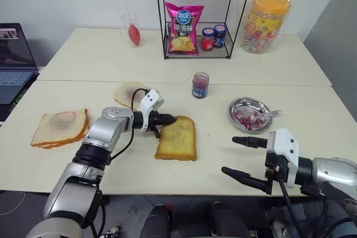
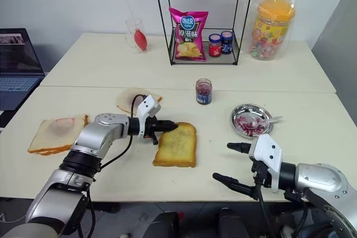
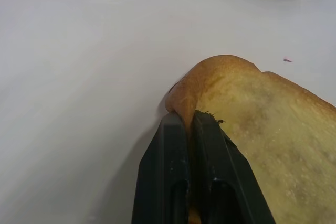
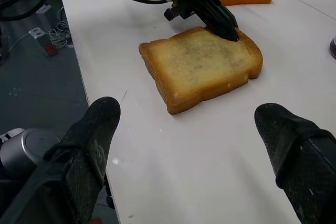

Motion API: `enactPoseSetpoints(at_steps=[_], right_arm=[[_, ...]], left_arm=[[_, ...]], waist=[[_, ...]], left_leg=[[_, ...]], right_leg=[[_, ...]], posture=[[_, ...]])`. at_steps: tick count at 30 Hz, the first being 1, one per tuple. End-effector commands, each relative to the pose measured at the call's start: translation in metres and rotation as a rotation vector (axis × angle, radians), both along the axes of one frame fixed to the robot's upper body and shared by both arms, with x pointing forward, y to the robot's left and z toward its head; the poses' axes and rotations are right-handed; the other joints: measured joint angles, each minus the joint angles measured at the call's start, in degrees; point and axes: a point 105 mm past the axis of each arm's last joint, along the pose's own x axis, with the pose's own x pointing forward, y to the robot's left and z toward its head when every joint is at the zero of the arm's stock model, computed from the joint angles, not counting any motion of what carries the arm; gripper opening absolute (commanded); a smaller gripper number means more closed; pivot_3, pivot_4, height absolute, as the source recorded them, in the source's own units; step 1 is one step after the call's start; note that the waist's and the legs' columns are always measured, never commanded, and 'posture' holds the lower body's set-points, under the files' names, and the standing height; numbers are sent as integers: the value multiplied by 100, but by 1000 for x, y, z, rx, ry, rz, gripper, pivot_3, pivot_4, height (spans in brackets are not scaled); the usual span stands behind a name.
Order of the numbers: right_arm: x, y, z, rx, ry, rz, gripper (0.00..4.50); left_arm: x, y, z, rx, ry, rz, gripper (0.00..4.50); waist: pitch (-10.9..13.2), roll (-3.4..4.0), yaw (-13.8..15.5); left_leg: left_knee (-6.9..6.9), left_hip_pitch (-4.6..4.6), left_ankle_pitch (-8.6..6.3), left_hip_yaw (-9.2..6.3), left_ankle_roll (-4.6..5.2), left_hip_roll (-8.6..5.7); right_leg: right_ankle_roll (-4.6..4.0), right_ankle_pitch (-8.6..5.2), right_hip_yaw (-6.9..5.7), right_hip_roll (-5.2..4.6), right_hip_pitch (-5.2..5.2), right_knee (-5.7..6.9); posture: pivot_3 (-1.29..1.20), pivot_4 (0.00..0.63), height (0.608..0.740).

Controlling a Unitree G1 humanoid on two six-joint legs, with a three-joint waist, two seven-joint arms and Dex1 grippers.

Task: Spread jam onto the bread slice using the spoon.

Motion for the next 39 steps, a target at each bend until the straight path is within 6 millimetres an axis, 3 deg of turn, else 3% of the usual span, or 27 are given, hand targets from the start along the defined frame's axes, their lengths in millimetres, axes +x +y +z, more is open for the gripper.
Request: enactPoseSetpoints(at_steps=[1, 14, 15, 33, 39], right_arm=[[0, 3, 4, -2, -36, 22, 4500], [1, 4, -1, -20, -38, 30, 4500], [1, 4, -1, -20, -38, 31, 4500], [-1, 6, -2, -23, -28, 48, 4500], [2, 5, 0, -15, -52, 24, 4500]], left_arm=[[11, 1, 23, -23, -89, 22, 6], [16, 1, 23, -4, -124, 35, 6], [15, 0, 23, -6, -126, 26, 559], [17, 0, 34, 57, -279, -15, 4397], [23, 5, 43, 62, -360, 38, 4489]], waist=[[0, 0, -1], [0, 0, -1], [0, 0, -2], [0, 0, -2], [0, 0, -2]], left_leg=[[0, 1, 0, 0, 0, 0], [0, 2, 0, -1, 0, 0], [0, 1, 0, -1, 0, 0], [1, 2, 0, -1, 0, 0], [1, 2, 0, -1, 0, 0]], right_leg=[[0, 0, 0, 0, 0, 0], [0, 0, 0, 0, 0, 2], [0, 0, -1, 0, 0, 2], [1, 0, 0, 0, 1, 3], [1, 0, 0, 0, 1, 4]], posture=[[0, 150, 740], [0, 150, 740], [0, 150, 740], [0, 150, 740], [0, 150, 740]])
